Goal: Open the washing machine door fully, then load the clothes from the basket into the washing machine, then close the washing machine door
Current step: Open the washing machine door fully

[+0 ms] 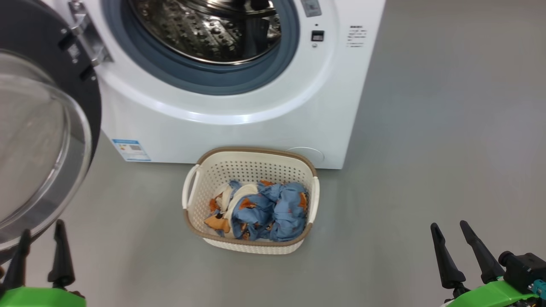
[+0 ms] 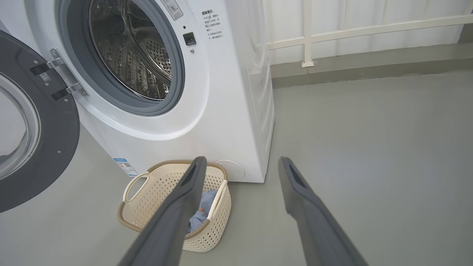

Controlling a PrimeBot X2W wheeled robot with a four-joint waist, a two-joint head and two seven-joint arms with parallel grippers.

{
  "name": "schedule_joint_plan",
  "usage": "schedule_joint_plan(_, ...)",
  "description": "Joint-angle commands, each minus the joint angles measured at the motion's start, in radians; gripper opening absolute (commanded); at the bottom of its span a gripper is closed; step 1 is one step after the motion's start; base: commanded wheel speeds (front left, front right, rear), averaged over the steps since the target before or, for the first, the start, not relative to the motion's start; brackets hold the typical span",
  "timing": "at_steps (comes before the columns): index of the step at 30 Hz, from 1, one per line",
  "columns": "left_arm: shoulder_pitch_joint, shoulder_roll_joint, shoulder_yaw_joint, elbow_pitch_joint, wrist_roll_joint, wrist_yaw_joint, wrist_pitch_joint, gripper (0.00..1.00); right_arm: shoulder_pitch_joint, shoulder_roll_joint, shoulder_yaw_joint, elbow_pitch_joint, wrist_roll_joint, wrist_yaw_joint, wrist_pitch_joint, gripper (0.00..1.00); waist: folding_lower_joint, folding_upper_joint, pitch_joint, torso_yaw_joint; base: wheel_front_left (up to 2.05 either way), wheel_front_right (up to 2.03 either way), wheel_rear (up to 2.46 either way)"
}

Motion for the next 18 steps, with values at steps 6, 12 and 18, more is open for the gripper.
schedule_joint_plan(6, -0.026, 0.06, -0.063, -0.039, -0.032, -0.002, -0.005, 1.0, -0.016, -0.01, 0.021, -0.031, 0.003, 0.003, -0.012, 1.0, 0.0, 0.0, 0.021, -0.068, 0.0, 0.0, 0.0)
schedule_joint_plan(12, -0.035, 0.059, -0.121, -0.042, -0.05, -0.002, -0.005, 1.0, -0.021, -0.007, 0.02, -0.032, 0.001, 0.003, -0.012, 1.0, 0.0, 0.0, 0.023, -0.104, 0.0, 0.0, 0.0)
schedule_joint_plan(18, -0.035, 0.051, -0.168, -0.052, -0.064, -0.002, -0.005, 1.0, -0.019, -0.005, 0.019, -0.033, 0.002, 0.003, -0.012, 1.0, 0.0, 0.0, 0.019, -0.144, 0.0, 0.0, 0.0)
